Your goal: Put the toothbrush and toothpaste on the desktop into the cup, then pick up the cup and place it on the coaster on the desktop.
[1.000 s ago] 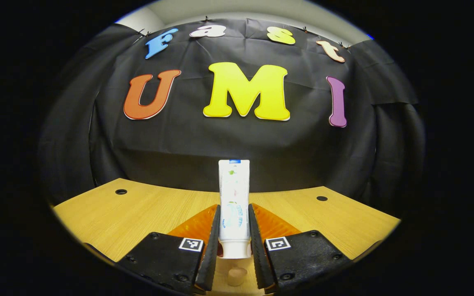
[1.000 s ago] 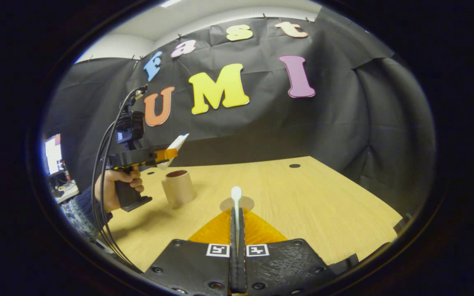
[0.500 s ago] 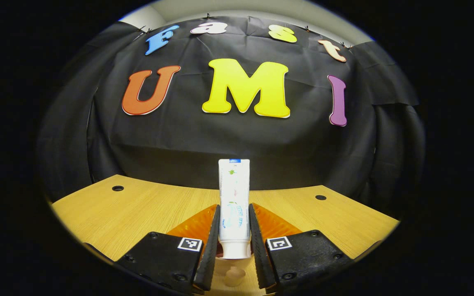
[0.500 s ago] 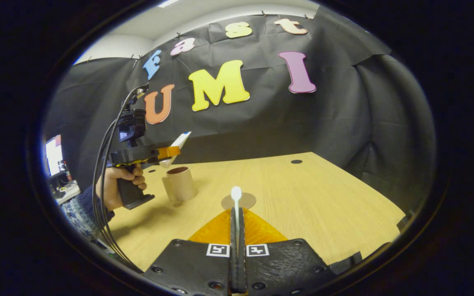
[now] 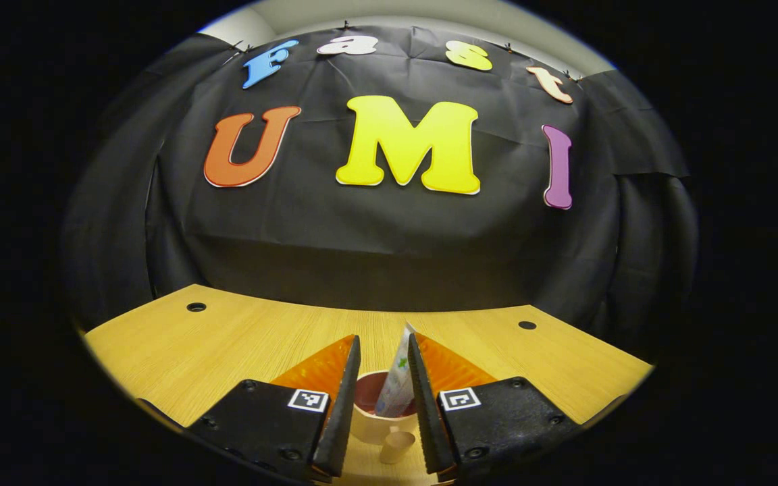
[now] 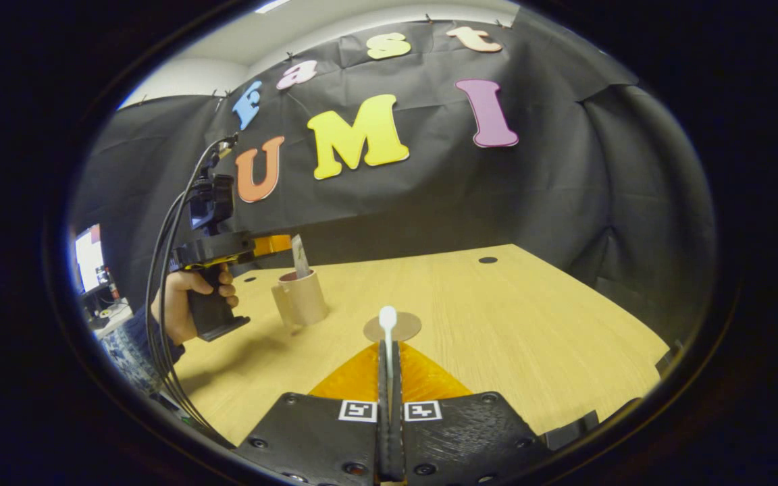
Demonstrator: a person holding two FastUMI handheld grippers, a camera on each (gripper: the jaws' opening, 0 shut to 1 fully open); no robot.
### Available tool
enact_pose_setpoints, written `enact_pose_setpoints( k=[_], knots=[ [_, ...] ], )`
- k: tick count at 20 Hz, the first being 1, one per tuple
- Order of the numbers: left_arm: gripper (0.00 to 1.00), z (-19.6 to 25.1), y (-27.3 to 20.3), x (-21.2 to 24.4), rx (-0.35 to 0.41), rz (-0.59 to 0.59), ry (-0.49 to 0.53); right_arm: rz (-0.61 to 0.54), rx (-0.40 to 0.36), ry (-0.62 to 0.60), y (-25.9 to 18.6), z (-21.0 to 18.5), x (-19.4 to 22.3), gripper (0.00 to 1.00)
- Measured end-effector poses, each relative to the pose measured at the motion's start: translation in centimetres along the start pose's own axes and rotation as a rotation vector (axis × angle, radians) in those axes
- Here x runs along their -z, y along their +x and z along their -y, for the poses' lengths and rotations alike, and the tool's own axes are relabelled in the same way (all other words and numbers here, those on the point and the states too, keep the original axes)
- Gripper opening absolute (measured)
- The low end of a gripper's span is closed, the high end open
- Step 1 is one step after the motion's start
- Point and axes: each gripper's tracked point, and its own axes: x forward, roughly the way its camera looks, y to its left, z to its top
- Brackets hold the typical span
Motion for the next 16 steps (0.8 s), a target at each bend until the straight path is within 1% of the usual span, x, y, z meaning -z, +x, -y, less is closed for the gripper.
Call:
enact_pose_setpoints(
  k=[1,2,3,4,5,6,8,11,13,15,16],
  knots=[
    [0.53,0.0,-0.4,-0.1,0.008,0.003,-0.021,0.0,0.003,-0.007,0.1,-0.1,-0.1,0.0],
    [0.66,0.3,-0.8,-0.5,0.028,0.014,-0.049,0.002,0.003,-0.017,0.3,-0.2,-0.3,0.0],
    [0.87,0.5,-1.1,-0.7,0.047,0.023,-0.071,0.005,0.006,-0.027,0.3,-0.4,-0.5,0.0],
    [0.83,0.1,-1.4,-0.8,0.047,0.029,-0.077,0.013,0.013,-0.03,0.4,-0.4,-0.9,0.0],
    [0.92,-0.4,-1.8,-0.6,0.043,0.027,-0.071,0.019,0.008,-0.033,0.6,-0.7,-1.5,0.0],
    [0.94,-0.7,-2.0,-0.5,0.041,0.023,-0.056,0.022,-0.002,-0.038,0.9,-1.4,-1.9,0.0],
    [0.97,-1.1,-3.0,0.2,0.054,-0.006,-0.039,0.038,-0.015,-0.041,1.5,-2.2,-3.4,0.0],
    [0.98,-2.3,-4.8,0.8,0.037,-0.022,-0.044,0.057,-0.016,-0.027,3.5,-3.3,-6.0,0.0],
    [0.98,-3.0,-6.1,0.8,0.032,-0.018,-0.036,0.077,-0.018,-0.024,4.9,-4.6,-8.1,0.0],
    [0.98,-4.2,-7.6,0.9,0.01,-0.005,-0.04,0.109,-0.022,-0.048,6.7,-6.0,-10.5,0.0],
    [1.0,-4.7,-8.5,0.7,0.007,0.005,-0.048,0.127,-0.037,-0.053,7.6,-7.2,-11.7,0.0]
  ],
)
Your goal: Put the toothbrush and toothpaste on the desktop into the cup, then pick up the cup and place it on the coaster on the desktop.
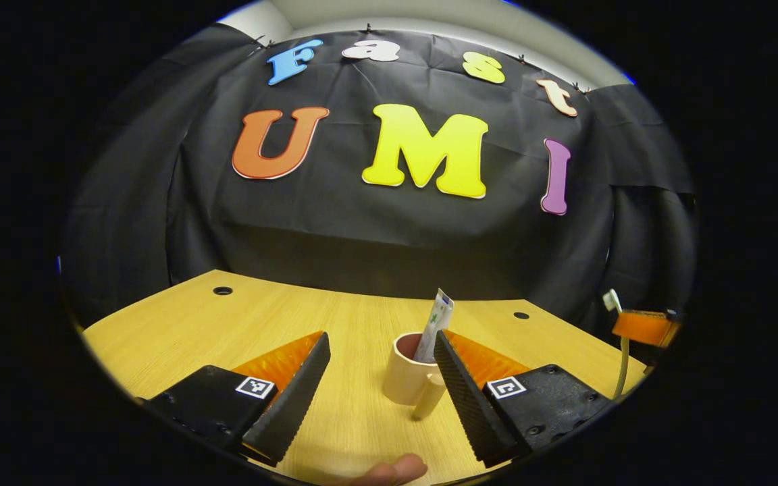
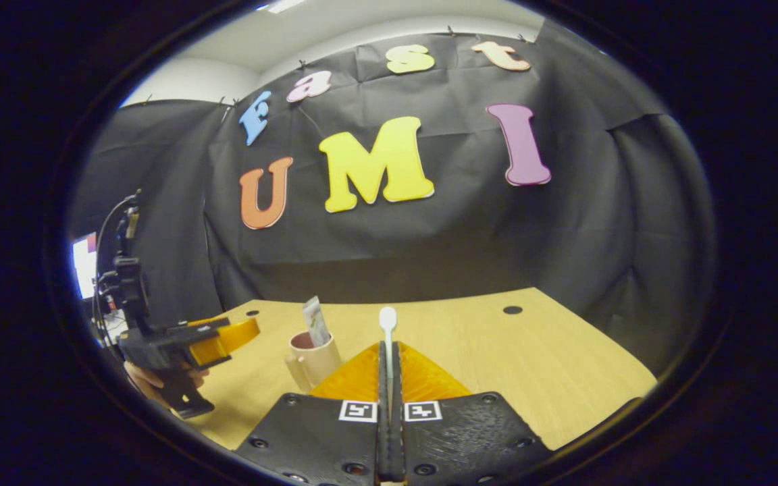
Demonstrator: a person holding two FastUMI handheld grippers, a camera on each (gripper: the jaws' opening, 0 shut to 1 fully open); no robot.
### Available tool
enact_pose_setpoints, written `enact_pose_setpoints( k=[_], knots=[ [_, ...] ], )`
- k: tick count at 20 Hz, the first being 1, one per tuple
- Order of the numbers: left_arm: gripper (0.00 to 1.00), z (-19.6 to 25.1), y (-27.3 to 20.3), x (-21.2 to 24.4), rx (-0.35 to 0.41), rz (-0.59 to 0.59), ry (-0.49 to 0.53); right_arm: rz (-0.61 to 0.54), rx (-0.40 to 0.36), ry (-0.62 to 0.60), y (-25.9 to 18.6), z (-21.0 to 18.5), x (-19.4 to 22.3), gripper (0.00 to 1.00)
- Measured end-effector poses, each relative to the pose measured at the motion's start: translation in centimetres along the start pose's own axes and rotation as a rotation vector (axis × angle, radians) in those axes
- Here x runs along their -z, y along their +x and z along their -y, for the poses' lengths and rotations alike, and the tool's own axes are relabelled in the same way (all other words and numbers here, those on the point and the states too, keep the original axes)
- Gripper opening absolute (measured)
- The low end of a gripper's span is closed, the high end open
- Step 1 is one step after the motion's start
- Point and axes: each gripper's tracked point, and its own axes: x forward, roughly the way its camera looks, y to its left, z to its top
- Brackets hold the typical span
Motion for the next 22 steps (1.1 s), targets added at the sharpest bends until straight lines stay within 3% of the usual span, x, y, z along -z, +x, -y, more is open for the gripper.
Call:
enact_pose_setpoints(
  k=[9,13,17,22],
  knots=[
    [0.98,-2.7,-3.7,-0.8,-0.027,0.025,0.027,0.044,-0.163,-0.094,8.9,-12.1,-4.6,0.0],
    [0.98,-3.7,-4.2,-0.1,-0.036,0.01,0.016,0.094,-0.188,-0.099,12.7,-15.4,-5.4,0.0],
    [0.98,-4.4,-4.5,-0.2,-0.056,0.012,0.003,0.117,-0.183,-0.073,16.0,-15.9,-4.7,0.0],
    [0.98,-3.8,-4.3,0.2,-0.049,0.01,-0.004,0.088,-0.119,-0.036,17.7,-13.9,-3.7,0.01]
  ],
)
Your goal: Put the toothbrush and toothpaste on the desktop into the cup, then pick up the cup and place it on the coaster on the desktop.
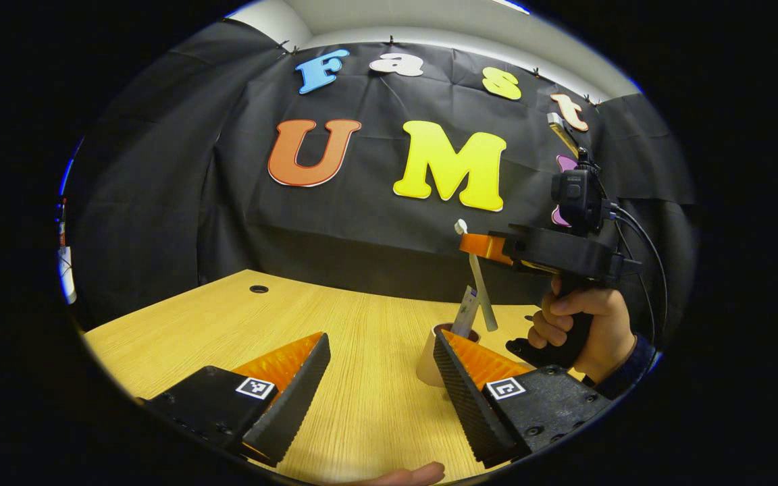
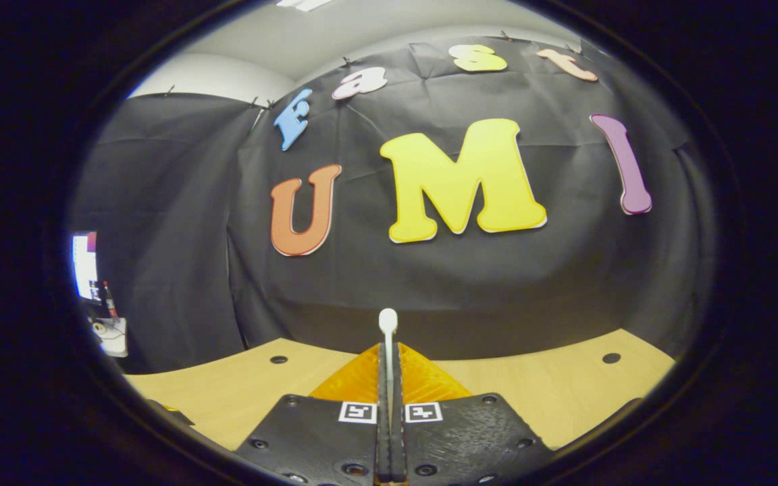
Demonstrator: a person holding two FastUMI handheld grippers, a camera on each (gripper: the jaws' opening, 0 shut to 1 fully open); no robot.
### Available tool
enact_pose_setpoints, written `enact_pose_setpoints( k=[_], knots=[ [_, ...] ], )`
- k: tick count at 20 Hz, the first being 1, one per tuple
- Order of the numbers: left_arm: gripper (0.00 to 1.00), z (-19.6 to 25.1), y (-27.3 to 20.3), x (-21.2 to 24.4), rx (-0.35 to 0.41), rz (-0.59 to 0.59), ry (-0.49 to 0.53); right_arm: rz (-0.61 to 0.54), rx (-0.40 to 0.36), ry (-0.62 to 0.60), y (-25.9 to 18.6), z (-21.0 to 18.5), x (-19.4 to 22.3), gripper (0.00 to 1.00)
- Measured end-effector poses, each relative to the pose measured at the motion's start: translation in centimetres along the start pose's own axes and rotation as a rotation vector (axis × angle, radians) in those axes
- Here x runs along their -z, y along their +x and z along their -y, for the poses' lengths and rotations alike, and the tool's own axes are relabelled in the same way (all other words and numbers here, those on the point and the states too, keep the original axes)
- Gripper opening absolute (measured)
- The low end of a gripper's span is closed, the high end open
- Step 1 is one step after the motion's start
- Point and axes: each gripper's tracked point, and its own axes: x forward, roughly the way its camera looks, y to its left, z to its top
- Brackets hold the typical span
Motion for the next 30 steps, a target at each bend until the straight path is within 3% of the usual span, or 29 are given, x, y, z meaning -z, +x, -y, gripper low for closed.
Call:
enact_pose_setpoints(
  k=[3,4,5,10,20,26,27,29,30],
  knots=[
    [0.98,-0.5,0.0,0.2,-0.016,0.0,0.015,0.005,-0.02,0.009,-0.2,-0.3,-0.3,0.01],
    [0.88,-0.1,-0.1,0.3,-0.004,-0.002,0.009,0.01,-0.024,0.007,-0.2,-0.4,-0.4,0.01],
    [0.98,0.1,-0.2,0.4,-0.002,-0.003,0.011,0.018,-0.026,0.004,-0.3,-0.5,-0.5,0.02],
    [0.98,-0.2,-0.4,0.3,-0.009,0.002,0.071,0.021,-0.006,-0.024,-0.4,-0.7,-0.4,0.01],
    [0.97,-0.5,-0.6,0.1,-0.01,0.012,0.064,0.031,-0.01,-0.081,-1.4,-1.4,-0.7,0.03],
    [0.98,-0.8,-0.3,0.8,-0.013,-0.015,0.038,-0.032,0.026,-0.125,-1.7,0.1,0.3,0.44],
    [0.98,-0.9,-0.3,0.8,-0.015,-0.015,0.04,-0.041,0.036,-0.128,-1.8,0.6,0.3,0.59],
    [0.98,-0.9,-0.4,0.7,-0.017,-0.011,0.043,-0.06,0.023,-0.127,-2.4,1.0,0.5,0.72],
    [1.0,-0.8,-0.4,0.7,-0.016,-0.011,0.044,-0.072,0.015,-0.14,-2.5,1.3,0.8,0.73]
  ],
)
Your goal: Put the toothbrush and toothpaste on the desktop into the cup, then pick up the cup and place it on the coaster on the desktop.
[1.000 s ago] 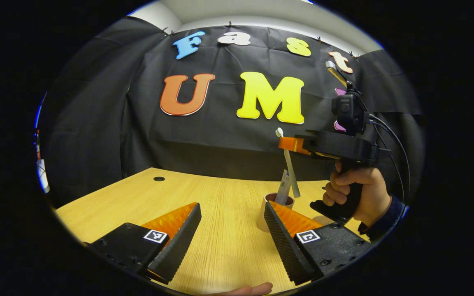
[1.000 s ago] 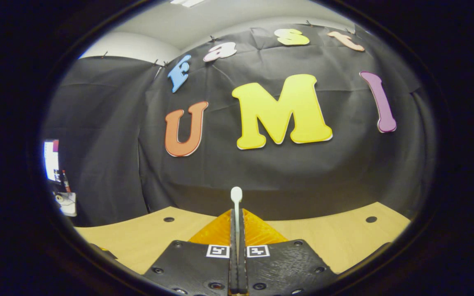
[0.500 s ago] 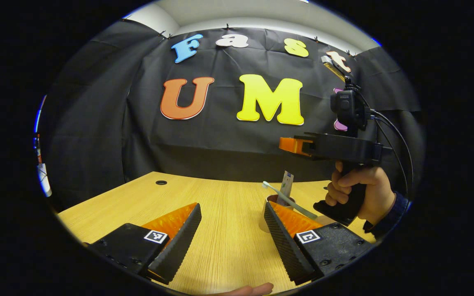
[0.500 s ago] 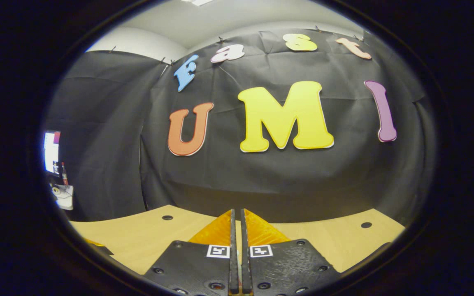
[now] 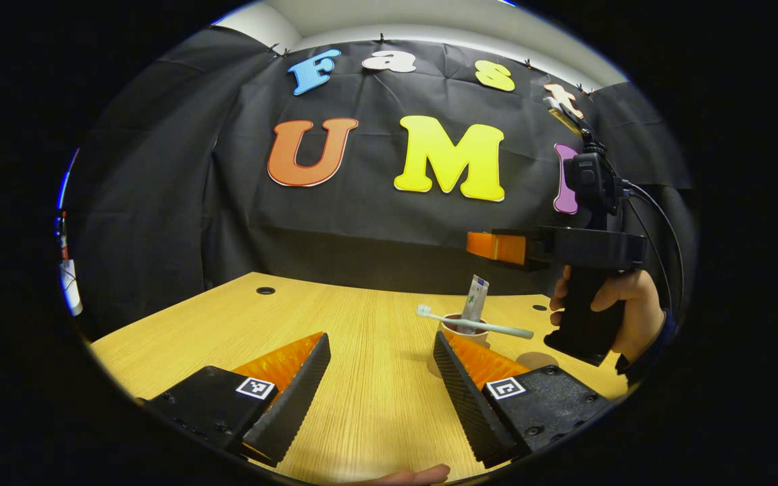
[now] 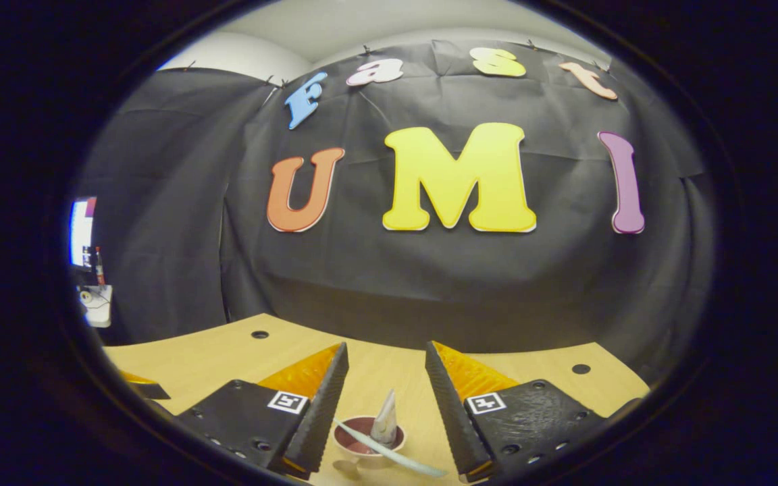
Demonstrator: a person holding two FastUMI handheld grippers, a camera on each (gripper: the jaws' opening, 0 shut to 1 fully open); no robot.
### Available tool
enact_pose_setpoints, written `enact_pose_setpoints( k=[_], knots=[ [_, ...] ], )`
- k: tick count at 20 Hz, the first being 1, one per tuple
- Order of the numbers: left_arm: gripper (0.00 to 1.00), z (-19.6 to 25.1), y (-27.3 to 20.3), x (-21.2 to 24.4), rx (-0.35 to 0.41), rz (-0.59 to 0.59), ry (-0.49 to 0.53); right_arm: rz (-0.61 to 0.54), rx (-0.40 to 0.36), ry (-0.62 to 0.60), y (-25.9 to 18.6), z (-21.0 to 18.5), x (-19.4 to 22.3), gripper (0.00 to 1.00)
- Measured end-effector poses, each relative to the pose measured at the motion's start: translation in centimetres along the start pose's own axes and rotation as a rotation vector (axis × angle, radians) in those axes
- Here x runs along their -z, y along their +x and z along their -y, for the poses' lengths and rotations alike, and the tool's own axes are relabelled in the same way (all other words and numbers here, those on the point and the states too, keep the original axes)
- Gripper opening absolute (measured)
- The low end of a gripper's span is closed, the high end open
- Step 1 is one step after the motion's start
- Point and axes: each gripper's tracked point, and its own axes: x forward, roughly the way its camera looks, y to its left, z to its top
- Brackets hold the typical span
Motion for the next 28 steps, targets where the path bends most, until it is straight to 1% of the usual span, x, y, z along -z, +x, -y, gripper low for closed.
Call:
enact_pose_setpoints(
  k=[1,2,3,5,7,9,10,11,12,13,16,17,20,21,22,24,26,27,28],
  knots=[
    [0.98,0.0,0.1,0.0,0.0,0.002,-0.001,-0.011,-0.002,-0.027,-0.3,0.4,0.3,0.76],
    [1.0,0.0,0.0,0.1,0.001,-0.001,-0.003,-0.019,-0.009,-0.057,-0.6,0.6,0.5,0.8],
    [0.98,0.1,0.1,0.2,0.004,-0.003,-0.006,-0.027,-0.02,-0.079,-0.9,0.6,0.8,0.86],
    [0.98,0.2,0.2,0.4,0.006,-0.01,-0.011,-0.062,-0.052,-0.098,-1.5,0.2,1.7,0.88],
    [0.98,0.2,0.2,0.6,0.004,-0.018,-0.005,-0.105,-0.072,-0.118,-2.4,-0.1,2.8,0.93],
    [0.98,-0.2,0.0,0.4,-0.008,-0.011,0.007,-0.167,-0.129,-0.162,-3.1,-1.4,5.5,0.93],
    [0.98,-0.2,0.0,0.2,-0.01,-0.007,0.011,-0.2,-0.143,-0.207,-3.4,-1.6,7.1,0.94],
    [0.98,-0.1,-0.1,0.1,-0.01,-0.002,0.014,-0.217,-0.139,-0.253,-3.4,-1.4,8.2,0.9],
    [0.98,-0.1,-0.2,0.1,-0.008,0.001,0.016,-0.23,-0.141,-0.292,-3.5,-1.4,9.2,0.88],
    [0.98,0.0,-0.2,0.0,-0.008,0.003,0.017,-0.24,-0.145,-0.314,-3.5,-1.7,9.9,0.84],
    [0.98,0.1,-0.1,0.1,-0.003,-0.002,0.016,-0.257,-0.179,-0.333,-3.2,-3.2,10.7,0.83],
    [0.98,0.0,0.0,0.2,-0.004,-0.004,0.016,-0.258,-0.181,-0.348,-3.1,-3.5,10.6,0.78],
    [0.98,-0.2,0.1,0.5,-0.009,-0.013,0.012,-0.276,-0.2,-0.399,-2.4,-4.6,11.5,0.78],
    [0.98,-0.4,0.2,0.5,-0.011,-0.014,0.01,-0.288,-0.206,-0.41,-2.1,-4.9,11.8,0.82],
    [0.98,-0.5,0.2,0.5,-0.012,-0.016,0.006,-0.3,-0.203,-0.422,-1.8,-5.0,12.2,0.82],
    [0.98,-0.8,0.3,0.6,-0.015,-0.02,-0.004,-0.316,-0.187,-0.438,-1.3,-5.0,12.6,0.7],
    [0.98,-1.1,0.2,0.8,-0.02,-0.023,-0.013,-0.321,-0.158,-0.428,-0.6,-4.4,12.3,0.68],
    [0.98,-1.1,0.3,0.8,-0.022,-0.025,-0.018,-0.328,-0.16,-0.409,-0.5,-4.5,12.4,0.55],
    [0.98,-1.1,0.4,0.9,-0.019,-0.029,-0.02,-0.328,-0.159,-0.397,-0.4,-4.5,12.2,0.55]
  ],
)
